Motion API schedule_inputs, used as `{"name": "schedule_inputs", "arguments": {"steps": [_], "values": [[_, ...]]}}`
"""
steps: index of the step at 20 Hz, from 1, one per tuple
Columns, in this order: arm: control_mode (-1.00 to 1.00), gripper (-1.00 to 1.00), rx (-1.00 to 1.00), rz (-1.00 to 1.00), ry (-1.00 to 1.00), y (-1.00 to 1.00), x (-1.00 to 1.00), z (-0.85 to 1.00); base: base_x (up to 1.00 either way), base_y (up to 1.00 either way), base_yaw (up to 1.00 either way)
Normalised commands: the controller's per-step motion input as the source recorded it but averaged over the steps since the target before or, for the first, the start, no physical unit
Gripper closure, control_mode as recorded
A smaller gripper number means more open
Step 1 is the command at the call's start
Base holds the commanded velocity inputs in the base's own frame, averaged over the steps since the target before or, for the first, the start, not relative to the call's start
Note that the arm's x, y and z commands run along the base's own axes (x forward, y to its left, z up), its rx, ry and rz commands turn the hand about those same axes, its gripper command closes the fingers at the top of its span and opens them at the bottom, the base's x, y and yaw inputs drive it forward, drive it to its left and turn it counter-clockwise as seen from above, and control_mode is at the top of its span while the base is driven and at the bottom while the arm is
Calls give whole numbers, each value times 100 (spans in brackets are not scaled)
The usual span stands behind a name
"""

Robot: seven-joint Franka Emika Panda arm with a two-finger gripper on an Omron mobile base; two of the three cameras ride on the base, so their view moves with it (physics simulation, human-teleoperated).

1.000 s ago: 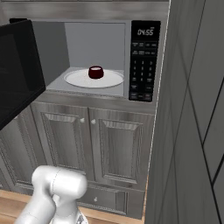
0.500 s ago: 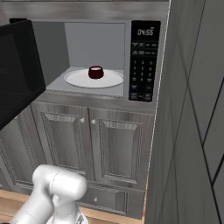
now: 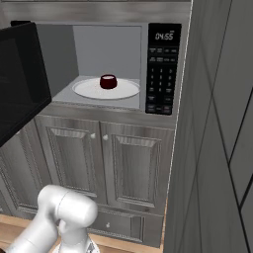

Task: Pick the mug from the counter and place it inside the microwave. Then close the microwave.

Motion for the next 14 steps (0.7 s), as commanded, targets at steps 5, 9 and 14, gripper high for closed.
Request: {"name": "schedule_inputs", "arguments": {"steps": [5,9,14], "values": [[-100,-100,-16,-28,1,39,37,-2,0,0,0],[-100,-100,-8,-18,0,39,19,-10,0,0,0],[-100,-100,-6,-9,-2,36,32,-20,0,0,0]]}}
